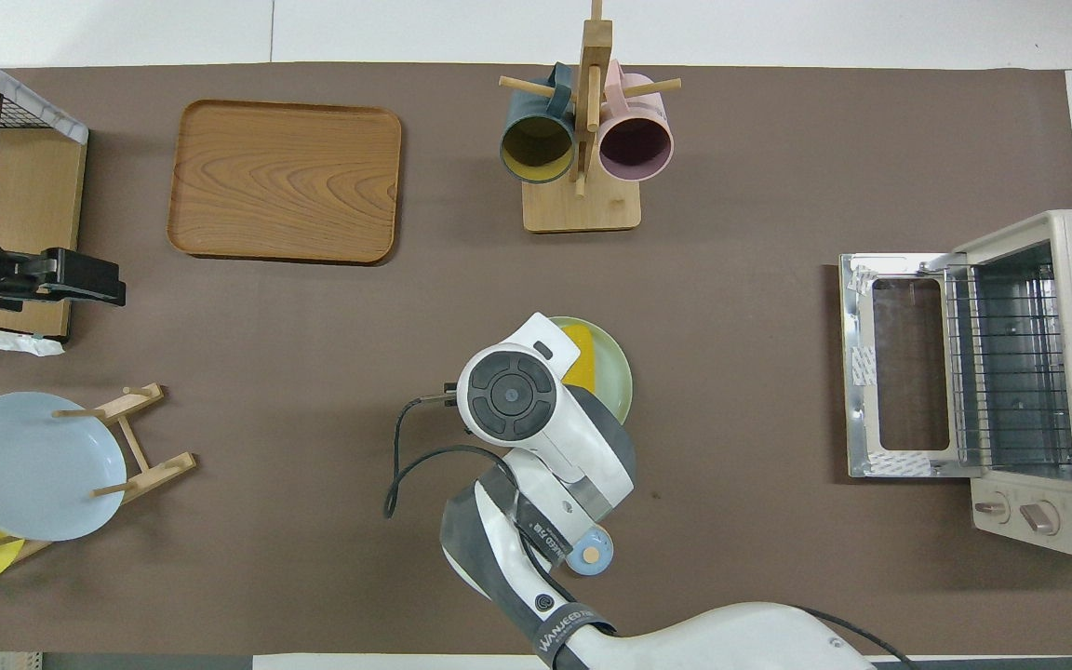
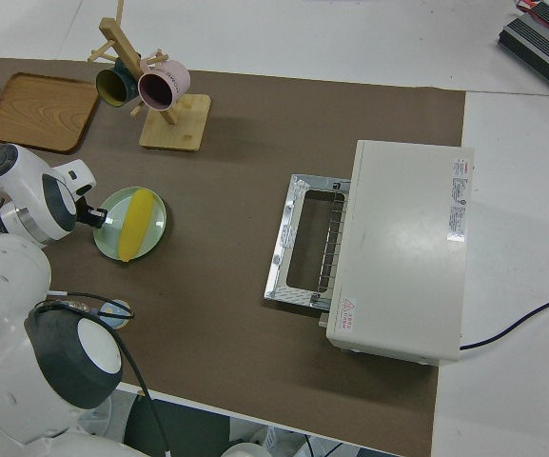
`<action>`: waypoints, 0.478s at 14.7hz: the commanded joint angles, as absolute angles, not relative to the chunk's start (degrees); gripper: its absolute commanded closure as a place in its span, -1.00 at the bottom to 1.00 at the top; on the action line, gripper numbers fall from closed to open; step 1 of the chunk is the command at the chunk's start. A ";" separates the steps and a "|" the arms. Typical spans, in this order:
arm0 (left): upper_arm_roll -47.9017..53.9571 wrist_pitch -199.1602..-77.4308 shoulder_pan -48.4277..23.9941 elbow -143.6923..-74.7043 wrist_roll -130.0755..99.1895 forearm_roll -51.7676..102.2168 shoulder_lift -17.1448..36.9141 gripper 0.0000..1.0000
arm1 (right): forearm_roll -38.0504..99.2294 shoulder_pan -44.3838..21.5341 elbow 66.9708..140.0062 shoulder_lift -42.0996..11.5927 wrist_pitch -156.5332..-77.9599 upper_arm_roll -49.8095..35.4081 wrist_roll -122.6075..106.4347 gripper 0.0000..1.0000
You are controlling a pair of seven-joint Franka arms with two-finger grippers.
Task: Put corn in oven
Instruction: 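Lift the corn off the plate with the right gripper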
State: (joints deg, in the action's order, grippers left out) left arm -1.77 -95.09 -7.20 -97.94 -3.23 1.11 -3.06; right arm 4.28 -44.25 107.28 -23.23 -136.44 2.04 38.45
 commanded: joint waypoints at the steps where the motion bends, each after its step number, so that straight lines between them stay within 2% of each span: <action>1: -3.77 -94.92 -8.70 -97.91 -2.90 -0.26 -2.38 -1.00 | 1.77 -44.04 106.98 -22.59 -135.02 2.20 37.80 1.00; 5: -3.60 -95.10 -8.79 -94.83 -2.90 -0.09 0.26 -1.00 | -5.88 -41.41 97.84 -22.41 -120.98 2.37 35.96 1.00; 7: -3.25 -95.10 -9.57 -95.10 -2.90 -0.09 -0.17 -1.00 | -6.24 -40.26 96.85 -20.58 -117.34 2.81 31.92 1.00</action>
